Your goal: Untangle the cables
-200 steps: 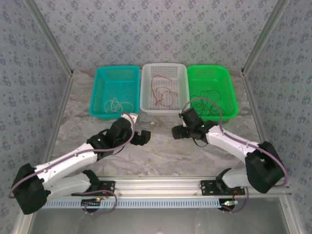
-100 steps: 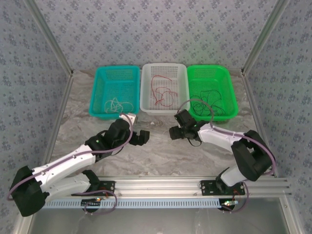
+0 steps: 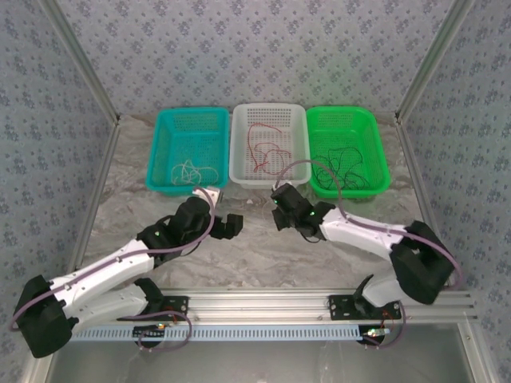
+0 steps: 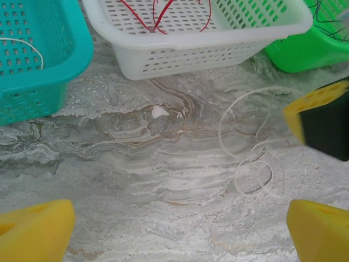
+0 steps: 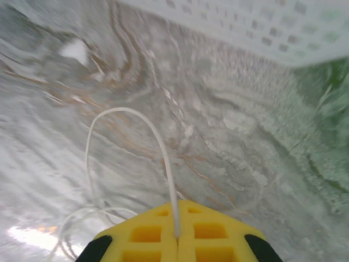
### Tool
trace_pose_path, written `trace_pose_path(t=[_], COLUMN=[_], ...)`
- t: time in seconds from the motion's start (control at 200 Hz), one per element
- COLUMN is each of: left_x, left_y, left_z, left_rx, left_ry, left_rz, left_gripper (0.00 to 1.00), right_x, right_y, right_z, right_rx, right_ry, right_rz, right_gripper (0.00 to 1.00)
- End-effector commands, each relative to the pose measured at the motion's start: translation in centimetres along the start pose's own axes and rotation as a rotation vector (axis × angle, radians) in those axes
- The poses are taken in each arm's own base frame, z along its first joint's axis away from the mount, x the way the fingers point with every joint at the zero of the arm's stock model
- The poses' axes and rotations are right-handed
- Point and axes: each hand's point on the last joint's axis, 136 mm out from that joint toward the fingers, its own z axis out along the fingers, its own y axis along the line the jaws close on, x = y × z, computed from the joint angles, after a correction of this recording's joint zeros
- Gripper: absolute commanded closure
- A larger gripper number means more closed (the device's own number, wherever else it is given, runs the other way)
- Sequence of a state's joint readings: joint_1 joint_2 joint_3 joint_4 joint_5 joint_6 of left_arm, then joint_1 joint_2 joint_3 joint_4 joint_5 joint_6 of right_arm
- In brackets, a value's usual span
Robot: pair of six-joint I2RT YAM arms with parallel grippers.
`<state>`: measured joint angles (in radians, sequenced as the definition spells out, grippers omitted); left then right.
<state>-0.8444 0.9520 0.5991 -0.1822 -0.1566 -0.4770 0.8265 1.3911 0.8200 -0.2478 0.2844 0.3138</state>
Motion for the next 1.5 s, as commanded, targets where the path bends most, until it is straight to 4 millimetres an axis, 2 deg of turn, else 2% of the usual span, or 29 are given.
trace_pose_path(t=[0.0, 0.135, 0.375, 0.869, 1.049, 1.209, 1.294, 1.379, 1.499], left_x=[-0.9, -1.8, -3.5, -4.8, -4.6, -4.4, -4.3, -3.9, -3.6], left_y=[-0.9, -2.5, -3.7, -6.4, -5.4, -5.3, -4.8, -3.4, -1.6], left_z=[0.1, 0.3, 0.2, 1.4, 3.0, 4.4, 5.1, 5.5, 5.0], left_rx=[0.034, 0.099, 0.14, 0.213, 0.123, 0.103, 0.065, -0.016, -0.1], left_ry=[-0.027, -0.039, -0.086, -0.113, -0.085, -0.074, -0.067, -0.058, -0.062], left_rz=[-0.007, 0.016, 0.031, 0.056, 0.051, 0.054, 0.056, 0.061, 0.088], left_gripper=[0.01, 0.01, 0.01, 0.08, 0.25, 0.32, 0.46, 0.62, 0.71], right_x=[-2.0, -3.4, -4.8, -4.7, -4.9, -4.9, -4.9, -4.9, -4.3], right_y=[-0.1, 1.1, 3.0, 5.6, 6.3, 7.0, 6.9, 6.2, 4.6], right_z=[-3.0, -5.5, -8.6, -9.7, -11.0, -12.4, -13.0, -13.4, -13.7], right_rx=[0.003, -0.081, -0.232, -0.405, -0.474, -0.544, -0.555, -0.532, -0.474], right_ry=[-0.081, -0.145, -0.227, -0.286, -0.326, -0.35, -0.362, -0.379, -0.373], right_rz=[-0.022, -0.03, -0.027, -0.035, -0.032, -0.023, -0.015, -0.007, -0.002], right_gripper=[0.97, 0.95, 0.94, 0.93, 0.93, 0.93, 0.93, 0.94, 0.95])
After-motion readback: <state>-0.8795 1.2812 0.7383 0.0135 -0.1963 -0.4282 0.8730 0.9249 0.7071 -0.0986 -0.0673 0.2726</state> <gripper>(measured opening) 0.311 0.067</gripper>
